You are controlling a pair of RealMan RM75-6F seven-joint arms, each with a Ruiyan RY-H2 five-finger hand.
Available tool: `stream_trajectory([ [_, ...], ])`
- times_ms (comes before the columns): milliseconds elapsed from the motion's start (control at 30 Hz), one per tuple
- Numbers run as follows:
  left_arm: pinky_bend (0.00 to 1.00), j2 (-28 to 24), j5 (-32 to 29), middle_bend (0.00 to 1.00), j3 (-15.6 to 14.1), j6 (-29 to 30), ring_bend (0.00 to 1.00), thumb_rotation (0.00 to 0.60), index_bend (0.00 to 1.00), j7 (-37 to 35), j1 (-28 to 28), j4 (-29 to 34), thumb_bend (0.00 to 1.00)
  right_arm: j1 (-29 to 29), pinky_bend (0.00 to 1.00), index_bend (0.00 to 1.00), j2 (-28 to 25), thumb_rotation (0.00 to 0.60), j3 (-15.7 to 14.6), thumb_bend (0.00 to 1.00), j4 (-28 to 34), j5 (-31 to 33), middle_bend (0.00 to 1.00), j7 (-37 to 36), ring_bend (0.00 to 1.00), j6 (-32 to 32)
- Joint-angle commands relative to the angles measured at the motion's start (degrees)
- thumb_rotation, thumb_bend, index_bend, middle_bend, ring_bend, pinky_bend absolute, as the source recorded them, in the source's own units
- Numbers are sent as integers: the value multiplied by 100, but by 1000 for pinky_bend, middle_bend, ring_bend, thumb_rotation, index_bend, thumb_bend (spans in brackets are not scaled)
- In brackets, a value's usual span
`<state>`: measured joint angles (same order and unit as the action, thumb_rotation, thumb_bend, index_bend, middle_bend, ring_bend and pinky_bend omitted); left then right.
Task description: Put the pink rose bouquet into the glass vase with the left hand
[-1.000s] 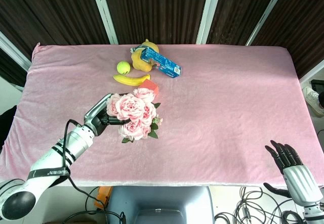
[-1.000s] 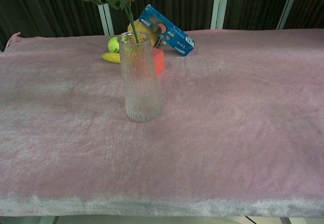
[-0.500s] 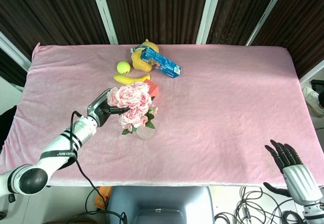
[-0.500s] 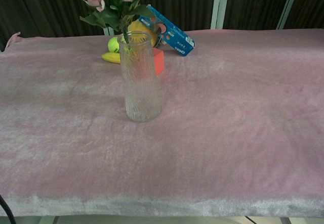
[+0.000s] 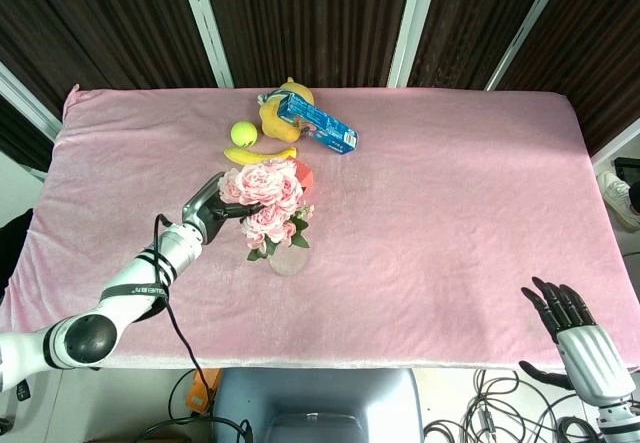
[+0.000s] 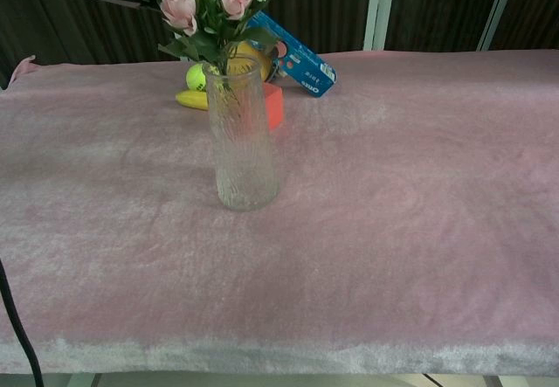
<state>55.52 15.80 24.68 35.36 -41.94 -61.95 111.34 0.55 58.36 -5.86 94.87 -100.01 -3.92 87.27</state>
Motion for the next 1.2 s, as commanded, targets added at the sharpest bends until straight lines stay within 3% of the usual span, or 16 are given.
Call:
stream_trajectory([
  [33, 221, 97, -108, 748, -10, 0, 528, 600, 622, 108, -44, -87, 480, 2, 0, 0, -7, 600, 0, 212, -3, 6, 0, -17, 0, -3],
  [500, 182, 547, -418, 642, -30, 249, 466, 600, 397, 590, -98, -338, 461, -1, 0, 0, -39, 600, -7, 212, -27, -24, 0, -111, 0, 39],
  [633, 153, 680, -554, 486, -29, 494, 349, 600, 127, 735, -96, -308, 444, -5, 0, 0, -44, 600, -12, 213, -31, -34, 0, -129, 0, 51],
  [733, 106, 743, -431, 266, -68, 509, 162, 600, 2, 945, -73, -303, 422, -15, 0, 0, -50, 600, -17, 212, -31, -43, 0, -126, 0, 69],
  [833, 27, 731, -202, 25, -43, 325, 6, 600, 0, 1047, 26, -302, 392, -21, 0, 0, -54, 600, -16, 212, -29, -45, 0, -135, 0, 85],
  [1200, 0, 894, 631, 0, 345, 497, 0, 600, 0, 886, 555, -212, 276, -11, 0, 0, -65, 600, -28, 213, -11, -58, 0, -115, 0, 57],
])
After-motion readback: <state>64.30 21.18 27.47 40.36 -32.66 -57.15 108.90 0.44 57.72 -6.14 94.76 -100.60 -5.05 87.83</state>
